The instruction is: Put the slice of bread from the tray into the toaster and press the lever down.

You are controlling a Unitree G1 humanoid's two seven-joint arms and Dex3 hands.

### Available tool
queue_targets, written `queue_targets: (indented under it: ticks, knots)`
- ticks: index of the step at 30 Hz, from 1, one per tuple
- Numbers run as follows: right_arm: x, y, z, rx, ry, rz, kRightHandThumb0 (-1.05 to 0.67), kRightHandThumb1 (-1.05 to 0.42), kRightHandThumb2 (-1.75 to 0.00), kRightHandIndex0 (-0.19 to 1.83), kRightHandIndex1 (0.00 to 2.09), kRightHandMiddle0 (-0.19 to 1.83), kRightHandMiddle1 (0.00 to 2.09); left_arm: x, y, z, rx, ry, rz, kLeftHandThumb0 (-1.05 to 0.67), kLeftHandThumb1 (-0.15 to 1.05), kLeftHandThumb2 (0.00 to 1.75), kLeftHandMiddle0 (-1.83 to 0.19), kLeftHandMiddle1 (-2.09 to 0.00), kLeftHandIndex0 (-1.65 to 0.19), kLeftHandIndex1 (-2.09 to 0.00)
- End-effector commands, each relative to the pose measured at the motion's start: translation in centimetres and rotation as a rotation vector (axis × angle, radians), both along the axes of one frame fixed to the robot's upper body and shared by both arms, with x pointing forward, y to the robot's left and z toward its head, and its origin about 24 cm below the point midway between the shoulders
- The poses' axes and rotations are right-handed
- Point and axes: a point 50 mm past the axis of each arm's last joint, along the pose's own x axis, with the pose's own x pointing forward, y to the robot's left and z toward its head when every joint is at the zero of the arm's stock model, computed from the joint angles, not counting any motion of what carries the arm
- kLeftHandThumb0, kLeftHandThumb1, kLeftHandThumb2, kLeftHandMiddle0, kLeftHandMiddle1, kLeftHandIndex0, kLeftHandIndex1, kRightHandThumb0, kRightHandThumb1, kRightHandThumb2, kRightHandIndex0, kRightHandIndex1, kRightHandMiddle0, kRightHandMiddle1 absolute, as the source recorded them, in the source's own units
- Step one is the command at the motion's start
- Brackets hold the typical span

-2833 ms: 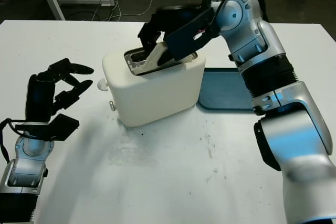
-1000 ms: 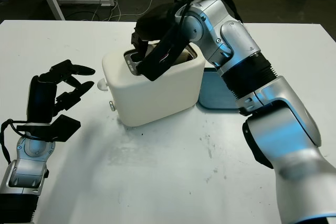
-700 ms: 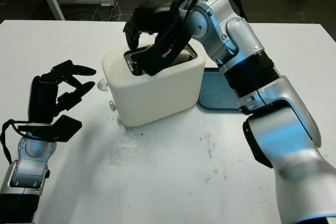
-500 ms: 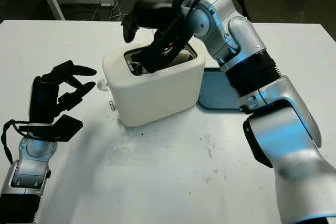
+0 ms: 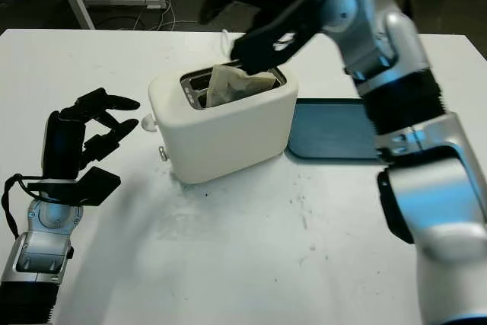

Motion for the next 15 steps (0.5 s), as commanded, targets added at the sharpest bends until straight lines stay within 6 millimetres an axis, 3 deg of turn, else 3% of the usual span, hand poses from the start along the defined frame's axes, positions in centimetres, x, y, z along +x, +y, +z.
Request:
queue_targets:
  ticks: [1, 8, 15]
  knots:
    - [-0.3, -1.5, -0.4, 0.030, 0.017, -0.021, -0.62, -0.92, -0.01, 0.32, 0.53, 0.62, 0.03, -0.1, -0.1, 0.0, -0.002, 0.001, -0.002, -0.37, 0.92, 0.07, -0.66, -1.49, -0.76, -0.76]
    - [-1.2, -5.1, -1.8, 0.136, 0.011, -0.077, -0.74, -0.92, -0.05, 0.38, 0.24, 0.53, 0.00, -0.1, 0.0, 0.1, -0.004, 0.000, -0.005, -0.36, 0.92, 0.06, -0.67, -1.47, -0.76, -0.76]
    - [-1.2, -6.1, -4.9, 0.298, 0.067, -0.111, -0.62, -0.91, -0.02, 0.46, 0.13, 0.54, 0.01, 0.0, -0.2, 0.1, -0.005, -0.010, -0.016, -0.36, 0.92, 0.05, -0.68, -1.47, -0.77, -0.75]
